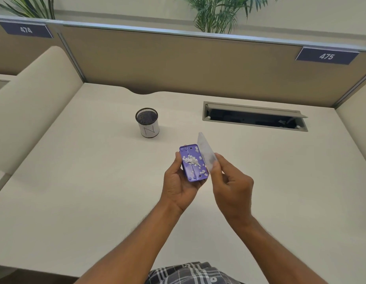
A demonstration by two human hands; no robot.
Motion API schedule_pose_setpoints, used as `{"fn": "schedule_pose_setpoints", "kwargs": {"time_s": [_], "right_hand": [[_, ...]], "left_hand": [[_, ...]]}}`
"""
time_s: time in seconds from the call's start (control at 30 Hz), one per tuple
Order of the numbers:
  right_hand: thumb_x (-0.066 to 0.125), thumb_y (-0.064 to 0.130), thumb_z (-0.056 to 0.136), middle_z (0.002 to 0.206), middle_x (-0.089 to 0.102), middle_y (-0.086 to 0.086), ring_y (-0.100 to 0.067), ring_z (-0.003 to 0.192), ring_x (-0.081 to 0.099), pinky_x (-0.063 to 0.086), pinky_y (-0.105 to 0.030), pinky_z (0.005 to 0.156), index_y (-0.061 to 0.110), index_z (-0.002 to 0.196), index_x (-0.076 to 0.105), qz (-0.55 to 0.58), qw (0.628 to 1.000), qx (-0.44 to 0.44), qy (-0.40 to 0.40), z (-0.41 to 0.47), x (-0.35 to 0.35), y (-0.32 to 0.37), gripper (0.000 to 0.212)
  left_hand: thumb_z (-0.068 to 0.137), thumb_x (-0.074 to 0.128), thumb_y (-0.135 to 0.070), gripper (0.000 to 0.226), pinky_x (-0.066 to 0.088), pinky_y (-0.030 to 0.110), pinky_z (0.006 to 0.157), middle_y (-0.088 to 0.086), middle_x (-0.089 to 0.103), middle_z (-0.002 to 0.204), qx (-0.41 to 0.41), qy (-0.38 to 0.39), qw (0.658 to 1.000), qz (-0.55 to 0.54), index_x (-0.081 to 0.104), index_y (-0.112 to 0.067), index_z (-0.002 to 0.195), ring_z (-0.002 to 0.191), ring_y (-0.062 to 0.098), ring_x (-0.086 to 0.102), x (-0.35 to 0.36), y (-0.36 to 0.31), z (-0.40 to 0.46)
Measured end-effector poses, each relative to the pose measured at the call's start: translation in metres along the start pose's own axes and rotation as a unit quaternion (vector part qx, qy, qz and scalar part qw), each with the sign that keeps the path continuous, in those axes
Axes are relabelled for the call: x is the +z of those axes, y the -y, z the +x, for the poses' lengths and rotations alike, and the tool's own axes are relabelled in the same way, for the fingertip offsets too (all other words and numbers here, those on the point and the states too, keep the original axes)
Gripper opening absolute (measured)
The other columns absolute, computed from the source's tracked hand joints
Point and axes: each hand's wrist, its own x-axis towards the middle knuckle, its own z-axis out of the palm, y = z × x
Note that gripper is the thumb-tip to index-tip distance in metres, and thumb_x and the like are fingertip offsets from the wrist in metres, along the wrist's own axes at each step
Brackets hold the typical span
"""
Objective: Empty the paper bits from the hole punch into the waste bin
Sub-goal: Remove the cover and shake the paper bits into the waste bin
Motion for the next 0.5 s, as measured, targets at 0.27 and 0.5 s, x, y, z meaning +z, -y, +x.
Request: {"fn": "schedule_pose_setpoints", "kwargs": {"time_s": [0.27,0.5], "right_hand": [[0.055,0.026,0.095,0.079,0.075,0.014,-0.025,0.072,0.068,0.061,-0.053,0.069,0.039,0.092,0.076,0.063,0.974,0.212,-0.057,0.008,0.000,-0.004,0.025],[0.057,0.019,0.097,0.089,0.076,0.021,-0.007,0.088,0.073,0.064,-0.032,0.068,0.025,0.103,0.077,0.097,0.957,0.256,-0.101,0.014,0.003,-0.005,0.022]], "left_hand": [[0.095,0.059,-0.042,0.039,0.061,0.043,0.080,0.016,0.075,0.115,0.008,0.011,1.000,-0.007,0.079,-0.012,0.110,0.090,0.031,0.075,-0.003,0.002,0.003],[0.098,0.055,-0.044,0.043,0.060,0.043,0.081,0.017,0.074,0.115,0.011,0.015,1.000,-0.010,0.078,-0.010,0.111,0.095,0.030,0.073,-0.005,-0.001,0.002]]}}
